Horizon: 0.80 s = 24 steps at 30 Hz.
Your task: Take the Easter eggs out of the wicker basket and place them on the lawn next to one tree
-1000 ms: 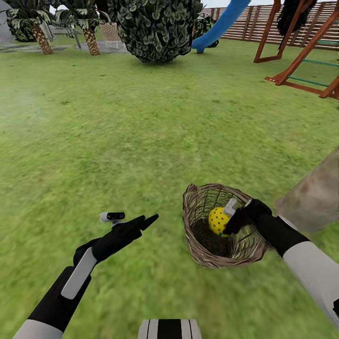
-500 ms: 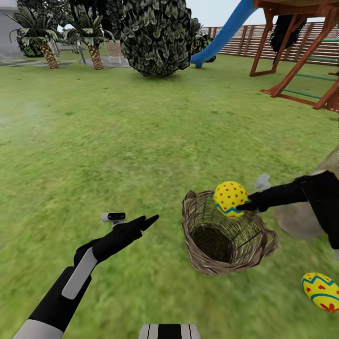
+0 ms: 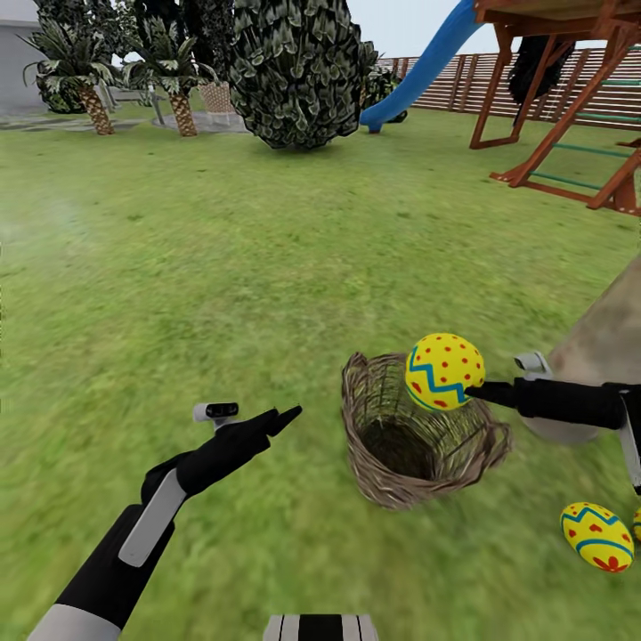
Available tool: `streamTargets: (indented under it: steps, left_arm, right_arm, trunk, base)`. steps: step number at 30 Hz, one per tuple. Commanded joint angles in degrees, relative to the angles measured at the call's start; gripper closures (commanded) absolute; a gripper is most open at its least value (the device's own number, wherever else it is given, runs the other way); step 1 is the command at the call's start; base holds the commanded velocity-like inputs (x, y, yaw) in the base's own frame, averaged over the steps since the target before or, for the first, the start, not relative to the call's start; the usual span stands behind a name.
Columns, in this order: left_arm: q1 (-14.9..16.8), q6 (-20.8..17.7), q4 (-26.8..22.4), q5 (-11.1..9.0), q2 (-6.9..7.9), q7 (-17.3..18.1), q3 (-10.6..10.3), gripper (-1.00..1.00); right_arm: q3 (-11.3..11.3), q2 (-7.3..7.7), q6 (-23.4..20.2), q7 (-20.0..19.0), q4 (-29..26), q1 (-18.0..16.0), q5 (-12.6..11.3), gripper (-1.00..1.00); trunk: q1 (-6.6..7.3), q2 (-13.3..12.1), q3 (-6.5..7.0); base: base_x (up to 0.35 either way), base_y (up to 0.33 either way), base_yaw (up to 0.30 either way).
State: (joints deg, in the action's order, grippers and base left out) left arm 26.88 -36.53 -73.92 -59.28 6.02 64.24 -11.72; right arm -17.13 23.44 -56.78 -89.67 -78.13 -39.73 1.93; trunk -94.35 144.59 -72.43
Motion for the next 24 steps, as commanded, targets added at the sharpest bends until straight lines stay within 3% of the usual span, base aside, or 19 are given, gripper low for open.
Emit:
streamTargets:
  steps: [1,5,12,14,18,21,23,24]
  left_arm:
    - [0.03,-0.47,0.0,-0.49,0.05,-0.07,-0.14,-1.0]
    - [0.02,-0.43,0.0,-0.48,0.04,-0.08,-0.15,-1.0]
    - [0.05,-0.38,0.0,-0.48,0.05,-0.08,-0.15,-1.0]
    - [0.03,-0.38,0.0,-0.48,0.05,-0.08,-0.15,-1.0]
    - [0.02,-0.35,0.0,-0.48,0.05,-0.08,-0.15,-1.0]
    - [0.02,1.53,0.0,-0.48,0.1,-0.08,-0.16,-1.0]
    - [0.04,2.24,0.0,-0.5,0.16,0.02,-0.21,-1.0]
    - [0.03,2.38,0.0,-0.63,0.24,0.17,-0.22,-1.0]
  right_arm:
    - [-0.25,-0.18,-0.61,-0.33,0.01,0.03,0.18,1.0]
    - [-0.45,-0.7,-0.62,-0.33,0.24,0.12,0.02,1.0]
    - [-0.82,-0.7,-0.62,-0.33,1.47,0.17,0.01,1.0]
    - [-3.44,-0.69,-0.59,-0.33,1.95,0.17,0.01,1.0]
    - [-4.74,-0.59,-0.38,-0.33,3.57,0.16,0.09,1.0]
    - [-6.6,-0.68,0.55,7.02,4.85,0.17,0.25,1.0]
    - [-7.91,-0.75,4.87,14.97,6.51,0.17,0.3,1.0]
    - [-8.09,-0.72,6.63,17.02,7.77,0.17,0.51,1.0]
  trunk:
    - [0.05,0.02,-0.04]
    - [0.05,0.02,-0.02]
    - [0.05,0.02,0.4]
    - [0.05,0.02,0.53]
    - [0.05,0.02,0.79]
    - [0.05,0.02,0.99]
    - [0.05,0.02,1.09]
    - [0.05,0.02,1.11]
  base:
    - [-0.333,-0.089,0.0]
    - [-0.336,-0.097,-0.015]
    - [-0.336,-0.111,-0.2]
    - [-0.33,-0.146,-0.214]
    - [-0.291,-0.204,-0.215]
    - [-0.109,-0.304,-0.217]
    - [-0.016,-0.307,-0.178]
    - [-0.006,-0.15,-0.071]
